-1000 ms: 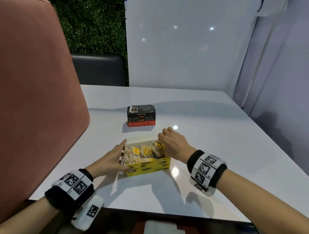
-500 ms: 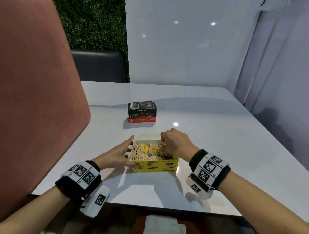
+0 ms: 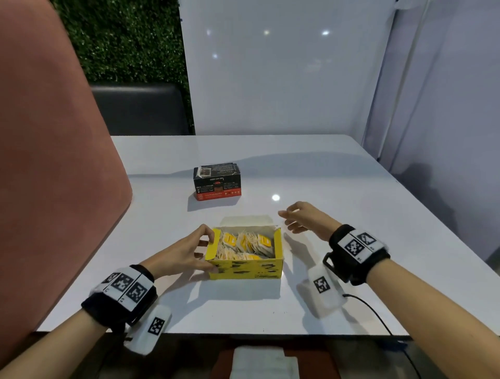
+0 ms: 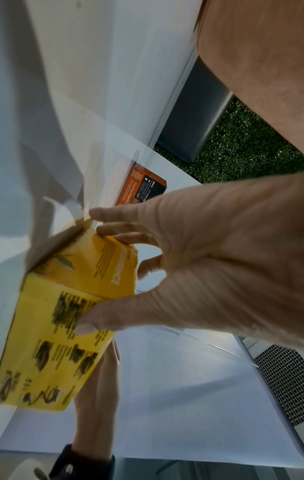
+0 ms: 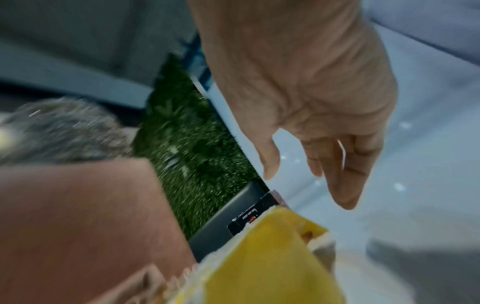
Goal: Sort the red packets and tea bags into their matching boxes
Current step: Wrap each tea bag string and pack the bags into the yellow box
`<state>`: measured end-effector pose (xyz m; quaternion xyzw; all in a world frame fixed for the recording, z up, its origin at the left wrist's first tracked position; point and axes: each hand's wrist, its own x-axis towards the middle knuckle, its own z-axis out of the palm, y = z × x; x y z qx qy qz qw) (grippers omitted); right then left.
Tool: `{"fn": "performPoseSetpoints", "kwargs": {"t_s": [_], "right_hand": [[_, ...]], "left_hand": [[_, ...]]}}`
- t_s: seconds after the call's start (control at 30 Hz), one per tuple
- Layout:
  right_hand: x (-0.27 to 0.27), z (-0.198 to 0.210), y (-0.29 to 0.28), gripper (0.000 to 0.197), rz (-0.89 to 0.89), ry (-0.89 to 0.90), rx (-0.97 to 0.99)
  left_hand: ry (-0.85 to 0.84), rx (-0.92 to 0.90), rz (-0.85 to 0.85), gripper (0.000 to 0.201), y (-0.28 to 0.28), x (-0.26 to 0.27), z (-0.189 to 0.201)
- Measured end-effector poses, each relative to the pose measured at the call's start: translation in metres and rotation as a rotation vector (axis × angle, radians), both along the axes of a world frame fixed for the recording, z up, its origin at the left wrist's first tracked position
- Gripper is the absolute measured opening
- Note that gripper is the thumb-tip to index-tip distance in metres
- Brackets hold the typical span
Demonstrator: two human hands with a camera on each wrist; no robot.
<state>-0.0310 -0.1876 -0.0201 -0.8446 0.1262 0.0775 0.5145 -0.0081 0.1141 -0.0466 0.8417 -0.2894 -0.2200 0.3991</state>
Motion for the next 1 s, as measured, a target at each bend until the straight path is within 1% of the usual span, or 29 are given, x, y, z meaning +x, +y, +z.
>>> {"fn": "performPoseSetpoints", "kwargs": {"t_s": [0.07,0.1,0.13,0.17,0.23,0.33,0.4,0.47,0.5,0.57,0.63,0.7,0.77,1.0], "right_hand": [[0.004,-0.006,0.002,0.051,-0.013,0.096,0.379],[0.006,-0.008,0.003,0.051,-0.035,0.113,0.514],[0.009,-0.009,0.005,0.050,-0.055,0.110,0.590],[0.011,-0.009,0.008,0.049,-0.075,0.080,0.609],[0.014,-0.005,0.014,0.045,-0.077,-0.047,0.540],[0.006,0.007,0.020,0.039,-0.012,-0.248,0.379],[-0.004,0.015,0.022,0.035,0.057,-0.363,0.302],[-0.015,0.021,0.022,0.028,0.155,-0.418,0.226],[-0.021,0.022,0.021,0.025,0.213,-0.414,0.182],[-0.035,0.023,0.018,0.027,0.333,-0.376,0.094],[-0.048,0.020,0.018,0.027,0.408,-0.340,-0.006],[-0.055,0.012,0.021,0.027,0.432,-0.333,-0.152],[-0.058,0.003,0.026,0.031,0.450,-0.336,-0.274],[-0.059,-0.004,0.028,0.034,0.467,-0.348,-0.435]], "left_hand": [[-0.012,0.015,0.008,0.057,-0.001,0.000,0.000],[-0.020,0.023,0.009,0.055,-0.001,0.000,0.000],[-0.029,0.031,0.011,0.051,-0.002,0.001,0.000],[-0.039,0.040,0.013,0.048,-0.003,0.001,0.000],[-0.058,0.041,0.020,0.045,-0.003,0.002,-0.001],[-0.058,0.023,0.035,0.047,-0.003,0.001,-0.003],[-0.043,0.015,0.044,0.057,-0.002,-0.001,-0.003],[-0.022,-0.002,0.058,0.068,0.001,-0.001,-0.004],[-0.017,-0.009,0.066,0.071,0.002,-0.002,-0.005],[-0.008,-0.036,0.076,0.074,0.001,-0.003,-0.005],[0.001,-0.064,0.078,0.069,-0.003,-0.005,-0.004],[0.017,-0.080,0.063,0.064,-0.006,-0.006,-0.003],[0.021,-0.087,0.056,0.063,-0.007,-0.005,-0.005],[-0.024,-0.068,0.068,0.054,-0.009,-0.002,-0.010]]}}
